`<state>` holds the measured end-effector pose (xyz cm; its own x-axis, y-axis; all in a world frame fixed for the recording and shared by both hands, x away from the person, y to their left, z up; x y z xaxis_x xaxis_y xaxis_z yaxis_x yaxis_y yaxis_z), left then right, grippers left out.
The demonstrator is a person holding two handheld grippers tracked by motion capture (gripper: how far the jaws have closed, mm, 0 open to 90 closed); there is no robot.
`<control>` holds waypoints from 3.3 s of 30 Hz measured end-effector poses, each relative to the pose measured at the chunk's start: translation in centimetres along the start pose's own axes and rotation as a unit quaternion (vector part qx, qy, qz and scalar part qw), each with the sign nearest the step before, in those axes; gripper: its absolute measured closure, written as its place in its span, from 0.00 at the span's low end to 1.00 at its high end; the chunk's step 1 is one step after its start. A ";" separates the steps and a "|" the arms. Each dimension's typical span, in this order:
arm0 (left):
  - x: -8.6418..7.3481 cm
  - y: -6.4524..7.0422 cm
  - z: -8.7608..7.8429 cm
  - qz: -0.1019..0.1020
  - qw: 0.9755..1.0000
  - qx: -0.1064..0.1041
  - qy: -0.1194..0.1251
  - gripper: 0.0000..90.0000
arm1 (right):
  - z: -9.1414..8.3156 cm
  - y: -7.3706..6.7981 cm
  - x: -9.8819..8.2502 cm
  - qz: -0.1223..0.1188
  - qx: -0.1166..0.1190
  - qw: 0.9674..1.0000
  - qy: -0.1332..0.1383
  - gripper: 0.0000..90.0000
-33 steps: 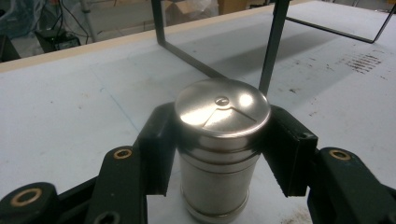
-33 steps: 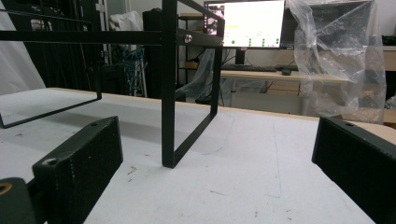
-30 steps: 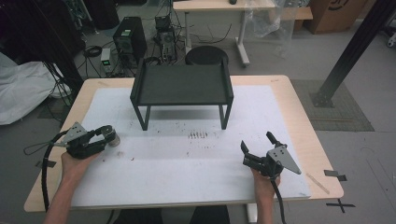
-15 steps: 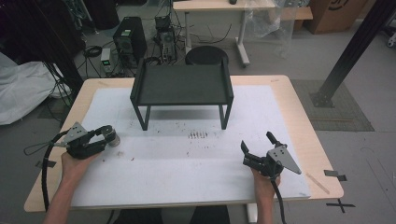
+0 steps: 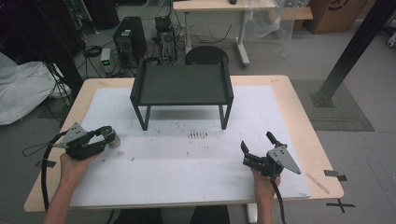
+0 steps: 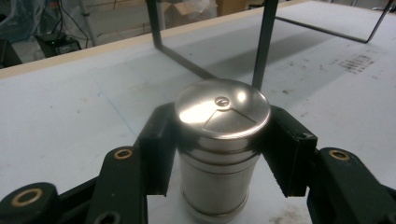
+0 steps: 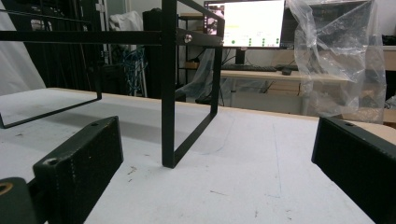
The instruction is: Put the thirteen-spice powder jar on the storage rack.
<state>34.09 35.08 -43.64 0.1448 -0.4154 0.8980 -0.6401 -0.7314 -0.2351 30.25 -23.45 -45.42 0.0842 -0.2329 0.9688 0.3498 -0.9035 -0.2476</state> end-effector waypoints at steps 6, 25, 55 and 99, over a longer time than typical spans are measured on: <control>1.3 0.3 -0.6 0.013 1.000 -0.008 -0.002 0.54 | 0.0 0.0 0.0 0.000 0.000 1.000 0.000 0.02; 5.8 1.3 -2.3 0.028 0.998 -0.046 0.012 0.54 | 0.0 0.0 0.0 -0.002 0.000 1.000 0.000 0.02; 14.8 5.1 -0.3 0.082 0.987 -0.131 0.043 0.54 | 0.0 0.0 0.0 0.000 0.000 1.000 0.000 0.02; 24.6 4.3 6.9 0.118 0.969 -0.205 0.074 0.54 | 0.0 0.0 0.0 0.000 0.000 1.000 0.000 0.02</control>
<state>40.09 17.95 -25.10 -0.1320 -0.4404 0.8880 -0.8925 -0.3369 -0.2998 30.28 -23.47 -45.42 0.0852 -0.2330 0.9687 0.3489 -0.9038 -0.2480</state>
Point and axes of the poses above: each handheld gripper's, and its own axes: z roughly forward along the jaws, x roughly out of its top, y roughly to its right, the point moved 1 cm from there along z, roughly forward along the jaws, and after that the axes turned 15 degrees about z, right-handed, at the moved point
